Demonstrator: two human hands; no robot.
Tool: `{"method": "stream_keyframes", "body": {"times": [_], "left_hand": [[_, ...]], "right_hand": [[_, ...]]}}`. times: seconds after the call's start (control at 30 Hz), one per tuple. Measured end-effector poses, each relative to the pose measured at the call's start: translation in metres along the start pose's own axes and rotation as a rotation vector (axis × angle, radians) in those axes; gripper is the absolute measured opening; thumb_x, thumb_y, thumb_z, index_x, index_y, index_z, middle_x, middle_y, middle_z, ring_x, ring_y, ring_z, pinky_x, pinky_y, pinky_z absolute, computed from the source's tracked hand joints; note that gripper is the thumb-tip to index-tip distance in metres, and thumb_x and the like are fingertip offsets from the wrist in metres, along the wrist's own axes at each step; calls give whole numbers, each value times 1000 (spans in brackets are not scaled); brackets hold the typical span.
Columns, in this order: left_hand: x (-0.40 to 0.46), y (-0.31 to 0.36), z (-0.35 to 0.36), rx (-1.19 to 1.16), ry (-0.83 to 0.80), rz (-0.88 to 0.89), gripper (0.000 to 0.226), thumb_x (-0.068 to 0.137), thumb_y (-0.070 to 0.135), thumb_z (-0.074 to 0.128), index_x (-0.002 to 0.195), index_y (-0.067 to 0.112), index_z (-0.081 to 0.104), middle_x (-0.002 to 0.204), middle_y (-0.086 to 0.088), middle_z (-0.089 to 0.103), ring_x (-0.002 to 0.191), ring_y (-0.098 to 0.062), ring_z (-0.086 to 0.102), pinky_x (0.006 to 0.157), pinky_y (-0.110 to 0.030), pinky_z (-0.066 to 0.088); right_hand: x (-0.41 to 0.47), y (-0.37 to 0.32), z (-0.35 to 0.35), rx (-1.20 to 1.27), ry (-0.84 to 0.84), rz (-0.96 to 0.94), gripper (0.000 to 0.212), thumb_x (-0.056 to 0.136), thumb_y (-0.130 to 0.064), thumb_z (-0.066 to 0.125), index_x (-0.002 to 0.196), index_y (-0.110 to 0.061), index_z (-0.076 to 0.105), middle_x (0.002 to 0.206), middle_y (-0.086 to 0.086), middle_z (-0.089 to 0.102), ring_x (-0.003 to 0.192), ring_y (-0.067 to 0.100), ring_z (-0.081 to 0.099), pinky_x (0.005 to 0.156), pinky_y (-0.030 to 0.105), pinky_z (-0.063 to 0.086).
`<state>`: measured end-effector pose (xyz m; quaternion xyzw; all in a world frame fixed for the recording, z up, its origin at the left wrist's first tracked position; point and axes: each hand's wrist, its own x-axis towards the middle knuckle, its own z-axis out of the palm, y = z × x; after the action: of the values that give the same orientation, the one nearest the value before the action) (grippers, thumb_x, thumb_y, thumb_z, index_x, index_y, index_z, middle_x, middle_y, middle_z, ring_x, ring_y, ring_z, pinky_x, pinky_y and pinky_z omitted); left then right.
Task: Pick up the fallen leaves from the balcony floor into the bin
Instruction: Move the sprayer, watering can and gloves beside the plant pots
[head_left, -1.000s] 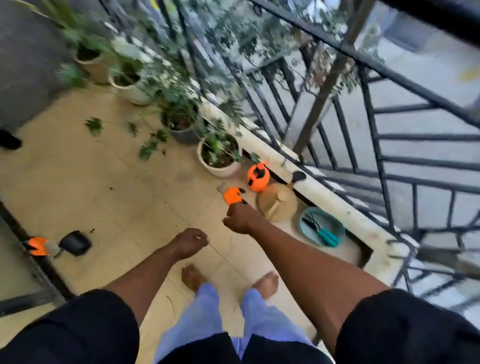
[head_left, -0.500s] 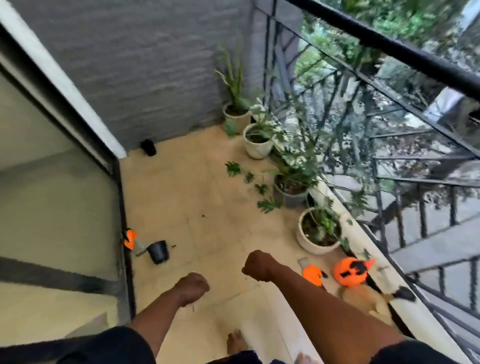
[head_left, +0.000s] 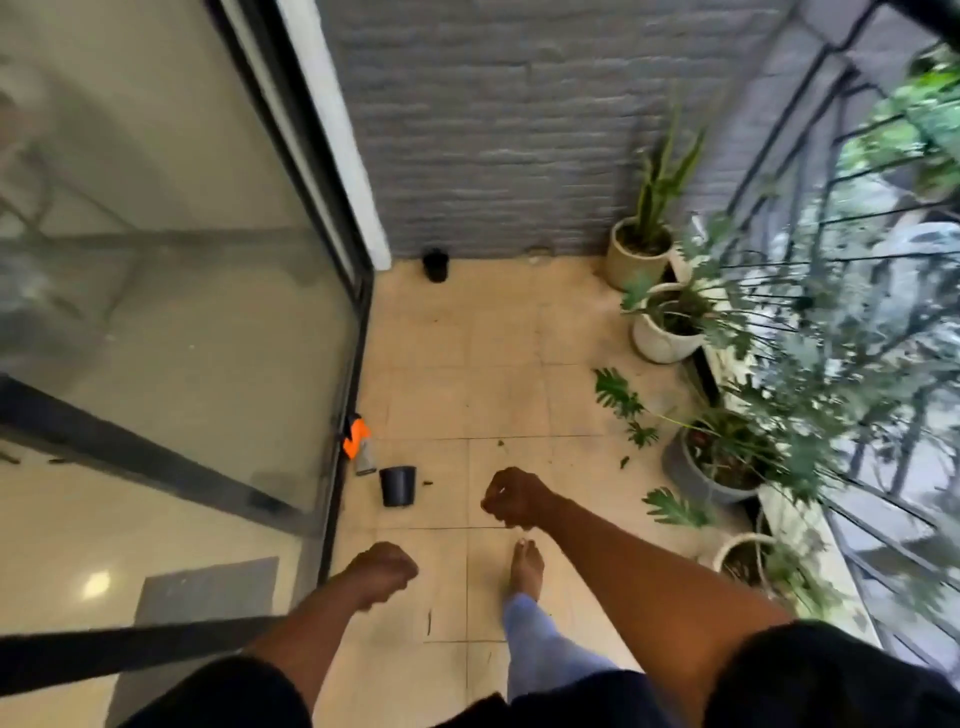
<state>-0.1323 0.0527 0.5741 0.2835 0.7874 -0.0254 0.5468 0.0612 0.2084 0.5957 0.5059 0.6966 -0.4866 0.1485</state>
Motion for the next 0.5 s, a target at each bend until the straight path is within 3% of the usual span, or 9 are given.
{"method": "stream_keyframes", "body": {"times": [0.13,0.2,0.3,0.4,0.5], "left_hand": [[24,19,-44,-65,59,-19,30,98,27,61,123,10,67,117,-13,68,89,-22,59,60,-26,48],[37,32,-65,-97,101,-18,31,100,32,58,122,11,67,122,-13,67,93,-25,60,66,-28,46],[69,48,-93,-102,189,3,32,98,35,62,122,14,69,132,-12,65,115,-30,62,91,-33,50],[87,66,-116,-74,238,-9,33,99,32,60,127,16,67,141,-7,59,130,-26,54,102,-28,41],[121,79,-146,-86,273,-37,37,100,33,57,131,13,62,143,-9,57,132,-27,53,101,-28,40]], "right_hand": [[58,-29,-30,-109,-96,-10,28,95,-28,61,113,-7,64,102,15,72,86,30,69,54,27,49],[87,-46,-46,-176,-166,-22,26,96,-29,59,109,-7,63,106,16,72,94,34,71,67,33,54],[123,-74,-73,-290,-160,-60,12,98,-27,57,92,-16,58,113,14,65,102,31,62,92,36,50],[158,-92,-91,-317,-148,-84,17,96,-28,58,108,-16,60,118,13,63,116,33,60,96,35,47],[202,-103,-103,-314,-139,-117,33,93,-30,62,122,-13,62,109,7,62,117,31,60,94,31,45]]}}
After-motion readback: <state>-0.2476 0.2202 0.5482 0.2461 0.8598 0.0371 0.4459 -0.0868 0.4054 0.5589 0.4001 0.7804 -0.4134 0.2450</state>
